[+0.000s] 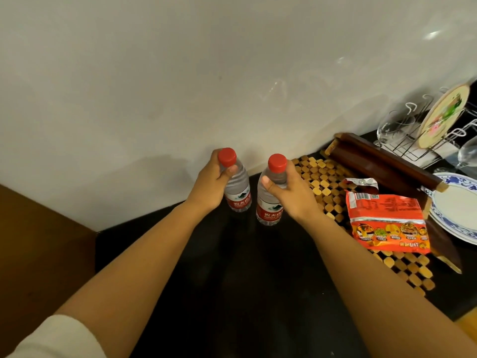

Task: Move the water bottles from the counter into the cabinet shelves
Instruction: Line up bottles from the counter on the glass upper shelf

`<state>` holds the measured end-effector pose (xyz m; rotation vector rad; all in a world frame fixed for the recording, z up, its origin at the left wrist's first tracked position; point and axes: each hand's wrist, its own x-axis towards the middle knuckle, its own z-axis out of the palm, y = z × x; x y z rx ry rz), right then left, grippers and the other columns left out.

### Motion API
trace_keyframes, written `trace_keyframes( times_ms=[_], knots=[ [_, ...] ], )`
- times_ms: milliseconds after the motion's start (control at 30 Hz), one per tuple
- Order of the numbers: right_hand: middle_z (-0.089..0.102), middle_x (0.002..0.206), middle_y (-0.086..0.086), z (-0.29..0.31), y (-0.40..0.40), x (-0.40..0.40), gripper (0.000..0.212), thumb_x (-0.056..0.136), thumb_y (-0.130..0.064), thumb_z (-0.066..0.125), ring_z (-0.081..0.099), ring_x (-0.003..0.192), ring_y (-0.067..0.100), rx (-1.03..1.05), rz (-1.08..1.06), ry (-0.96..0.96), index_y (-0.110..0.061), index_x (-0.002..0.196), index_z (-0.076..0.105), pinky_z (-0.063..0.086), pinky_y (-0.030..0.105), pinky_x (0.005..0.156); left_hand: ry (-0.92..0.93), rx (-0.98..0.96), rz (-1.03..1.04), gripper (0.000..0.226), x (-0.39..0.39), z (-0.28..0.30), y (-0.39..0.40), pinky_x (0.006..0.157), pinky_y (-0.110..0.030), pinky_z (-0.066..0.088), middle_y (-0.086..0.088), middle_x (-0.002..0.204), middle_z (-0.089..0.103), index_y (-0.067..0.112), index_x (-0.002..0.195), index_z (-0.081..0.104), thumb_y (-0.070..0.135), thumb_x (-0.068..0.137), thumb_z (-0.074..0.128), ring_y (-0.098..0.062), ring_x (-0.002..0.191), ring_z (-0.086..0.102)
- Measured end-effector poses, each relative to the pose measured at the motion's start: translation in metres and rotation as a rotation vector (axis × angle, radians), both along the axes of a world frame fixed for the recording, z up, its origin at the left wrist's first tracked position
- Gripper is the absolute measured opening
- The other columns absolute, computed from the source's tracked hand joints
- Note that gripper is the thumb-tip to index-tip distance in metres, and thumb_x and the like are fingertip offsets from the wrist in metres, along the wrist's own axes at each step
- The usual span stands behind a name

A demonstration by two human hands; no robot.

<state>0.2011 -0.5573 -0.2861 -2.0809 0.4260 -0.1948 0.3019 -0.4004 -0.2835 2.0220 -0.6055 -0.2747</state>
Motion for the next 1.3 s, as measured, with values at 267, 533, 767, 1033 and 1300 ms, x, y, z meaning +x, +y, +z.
trace_keyframes(
  times_ms=[267,533,767,1033,1300],
  knots=[
    [0.056,0.110,-0.008,-0.002,0.041,-0.026,0.042,0.082,-0.054,0.055,0.056,0.103,0.015,0.018,0.017,-0.016,-0.032,0.116,0.042,0.046,0.042,0.092,0.188,-0.038,-0.214,0.018,-0.037,0.007,0.043,0.089,-0.020,0.040,0.016,0.111,0.054,0.045,0.107,0.040,0.039,0.091,0.047,-0.003,0.109,0.051],
    [0.057,0.109,-0.017,0.000,0.112,-0.085,0.036,0.079,-0.058,0.056,0.054,0.102,0.002,0.078,-0.018,0.016,-0.048,0.111,0.043,0.043,0.035,0.092,0.217,-0.001,-0.269,0.029,-0.091,0.007,0.112,0.105,-0.044,0.040,0.002,0.123,0.052,0.031,0.122,0.040,0.030,0.094,0.048,-0.012,0.118,0.049],
    [0.059,0.107,-0.019,0.000,0.200,-0.145,0.041,0.071,-0.070,0.053,0.056,0.103,0.002,0.093,-0.076,-0.001,-0.053,0.107,0.043,0.047,0.038,0.092,0.219,0.000,-0.358,0.031,-0.158,0.004,0.202,0.102,-0.044,0.042,0.004,0.124,0.047,0.039,0.122,0.037,0.036,0.093,0.046,-0.011,0.118,0.047],
    [0.059,0.107,-0.019,-0.001,0.283,-0.202,0.051,0.071,-0.076,0.050,0.058,0.101,0.000,0.020,-0.060,-0.008,-0.045,0.111,0.044,0.048,0.030,0.087,0.136,0.066,-0.380,0.035,-0.213,0.000,0.291,0.102,-0.041,0.041,0.004,0.124,0.045,0.037,0.127,0.034,0.040,0.094,0.044,-0.011,0.118,0.045],
    [0.056,0.111,-0.021,-0.004,0.323,-0.235,0.058,0.074,-0.073,0.051,0.056,0.104,-0.002,-0.025,0.049,0.006,-0.041,0.121,0.041,0.048,0.025,0.087,0.163,0.027,-0.379,0.042,-0.239,0.000,0.343,0.101,-0.037,0.041,0.002,0.120,0.050,0.027,0.126,0.041,0.045,0.088,0.042,-0.009,0.116,0.047]
  ],
)
